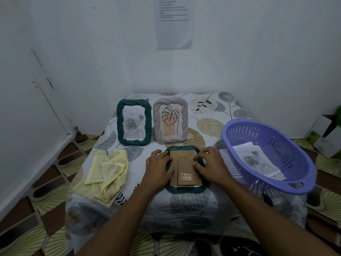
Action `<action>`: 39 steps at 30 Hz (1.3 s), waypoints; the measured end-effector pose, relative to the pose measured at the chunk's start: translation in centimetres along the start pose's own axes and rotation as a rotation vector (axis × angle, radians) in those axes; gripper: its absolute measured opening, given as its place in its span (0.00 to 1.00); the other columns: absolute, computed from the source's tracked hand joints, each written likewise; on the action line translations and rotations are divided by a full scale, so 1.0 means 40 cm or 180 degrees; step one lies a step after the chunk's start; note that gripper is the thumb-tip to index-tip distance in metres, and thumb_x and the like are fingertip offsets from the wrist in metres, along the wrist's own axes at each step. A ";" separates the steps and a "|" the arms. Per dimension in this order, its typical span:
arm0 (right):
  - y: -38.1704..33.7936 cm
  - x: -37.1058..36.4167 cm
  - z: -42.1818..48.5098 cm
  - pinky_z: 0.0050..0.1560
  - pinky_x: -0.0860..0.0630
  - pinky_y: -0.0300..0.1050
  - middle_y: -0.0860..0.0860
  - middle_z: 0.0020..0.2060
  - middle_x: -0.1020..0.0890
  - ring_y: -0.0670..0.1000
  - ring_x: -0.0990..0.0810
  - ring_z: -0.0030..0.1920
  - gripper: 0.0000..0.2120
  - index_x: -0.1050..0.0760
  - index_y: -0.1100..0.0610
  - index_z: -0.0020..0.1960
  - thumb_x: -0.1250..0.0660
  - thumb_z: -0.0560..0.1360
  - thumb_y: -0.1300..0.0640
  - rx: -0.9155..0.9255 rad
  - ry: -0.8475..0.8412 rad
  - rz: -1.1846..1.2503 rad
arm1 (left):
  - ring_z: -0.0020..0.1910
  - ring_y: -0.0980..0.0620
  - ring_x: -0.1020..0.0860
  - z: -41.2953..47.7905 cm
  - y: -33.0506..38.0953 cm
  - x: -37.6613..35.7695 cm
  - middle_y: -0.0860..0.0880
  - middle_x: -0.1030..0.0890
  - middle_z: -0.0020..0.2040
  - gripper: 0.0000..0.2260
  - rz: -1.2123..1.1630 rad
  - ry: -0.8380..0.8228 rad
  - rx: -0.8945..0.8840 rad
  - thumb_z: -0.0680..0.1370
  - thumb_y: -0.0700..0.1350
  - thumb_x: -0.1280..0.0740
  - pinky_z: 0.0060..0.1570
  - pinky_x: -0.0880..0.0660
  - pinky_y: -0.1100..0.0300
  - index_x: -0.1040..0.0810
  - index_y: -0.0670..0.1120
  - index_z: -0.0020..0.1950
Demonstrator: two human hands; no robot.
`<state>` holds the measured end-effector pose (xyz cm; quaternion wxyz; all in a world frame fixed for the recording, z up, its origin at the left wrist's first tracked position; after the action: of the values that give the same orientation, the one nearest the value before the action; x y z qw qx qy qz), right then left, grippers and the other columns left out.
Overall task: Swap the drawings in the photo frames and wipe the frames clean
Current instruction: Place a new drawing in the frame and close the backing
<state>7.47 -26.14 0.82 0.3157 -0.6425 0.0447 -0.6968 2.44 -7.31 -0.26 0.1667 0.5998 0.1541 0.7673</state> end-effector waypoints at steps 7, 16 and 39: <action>0.030 -0.031 0.019 0.63 0.33 0.50 0.51 0.64 0.29 0.52 0.34 0.66 0.24 0.30 0.53 0.69 0.36 0.76 0.46 -0.0264 0.0072 -0.0062 | 0.73 0.49 0.43 0.002 -0.015 -0.018 0.50 0.32 0.73 0.13 -0.0211 0.0076 0.0032 0.77 0.49 0.36 0.67 0.42 0.49 0.25 0.48 0.60; 0.032 -0.045 0.020 0.61 0.33 0.52 0.50 0.63 0.29 0.52 0.35 0.64 0.24 0.32 0.49 0.71 0.40 0.76 0.46 -0.0246 0.0128 -0.0246 | 0.71 0.50 0.40 0.003 -0.020 -0.027 0.50 0.25 0.65 0.21 0.0006 0.0111 0.0004 0.78 0.51 0.39 0.64 0.40 0.52 0.32 0.49 0.70; 0.019 -0.014 0.025 0.63 0.32 0.56 0.52 0.64 0.26 0.54 0.33 0.65 0.17 0.27 0.52 0.65 0.40 0.78 0.52 -0.0153 0.0013 0.0202 | 0.70 0.47 0.37 0.023 -0.042 -0.005 0.50 0.34 0.73 0.17 -0.0557 -0.0128 -0.0142 0.78 0.50 0.40 0.67 0.39 0.54 0.27 0.48 0.66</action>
<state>8.67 -26.14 0.12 0.3221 -0.6467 0.0824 -0.6864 3.49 -5.89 -0.96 0.2495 0.5955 0.1853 0.7408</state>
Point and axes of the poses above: each hand's wrist, its own z-axis towards the middle knuckle, its own x-axis out of the back of the hand, y = z × x, the point moved 6 cm from there along z, towards the middle knuckle
